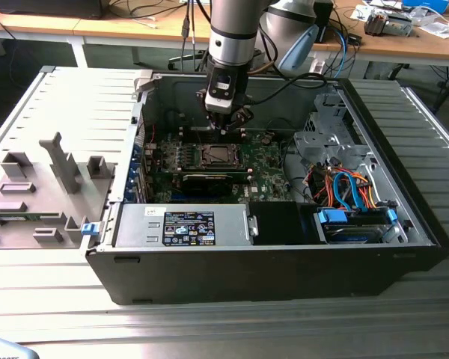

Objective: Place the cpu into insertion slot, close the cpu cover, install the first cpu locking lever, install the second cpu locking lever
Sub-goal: 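Install the first cpu locking lever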

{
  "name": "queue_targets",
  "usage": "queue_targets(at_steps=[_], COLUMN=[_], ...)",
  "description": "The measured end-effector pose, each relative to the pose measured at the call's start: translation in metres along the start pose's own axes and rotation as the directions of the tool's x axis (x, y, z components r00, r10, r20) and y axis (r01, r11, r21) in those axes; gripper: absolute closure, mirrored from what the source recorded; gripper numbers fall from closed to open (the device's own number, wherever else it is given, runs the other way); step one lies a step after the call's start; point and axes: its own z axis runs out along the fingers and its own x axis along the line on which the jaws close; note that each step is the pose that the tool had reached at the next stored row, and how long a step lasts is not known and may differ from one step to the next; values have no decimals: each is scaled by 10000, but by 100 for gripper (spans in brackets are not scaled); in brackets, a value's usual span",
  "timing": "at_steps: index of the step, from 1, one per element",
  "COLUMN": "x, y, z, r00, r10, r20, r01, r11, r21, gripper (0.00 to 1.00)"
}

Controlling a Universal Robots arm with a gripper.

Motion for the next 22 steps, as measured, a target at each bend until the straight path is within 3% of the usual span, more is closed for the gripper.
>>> queue_targets(at_steps=[22], x=[0], y=[0], z=[0], r00=[9995], r10=[-320], r20=[22], r01=[320], r11=[9995], r21=[0], gripper=[89])
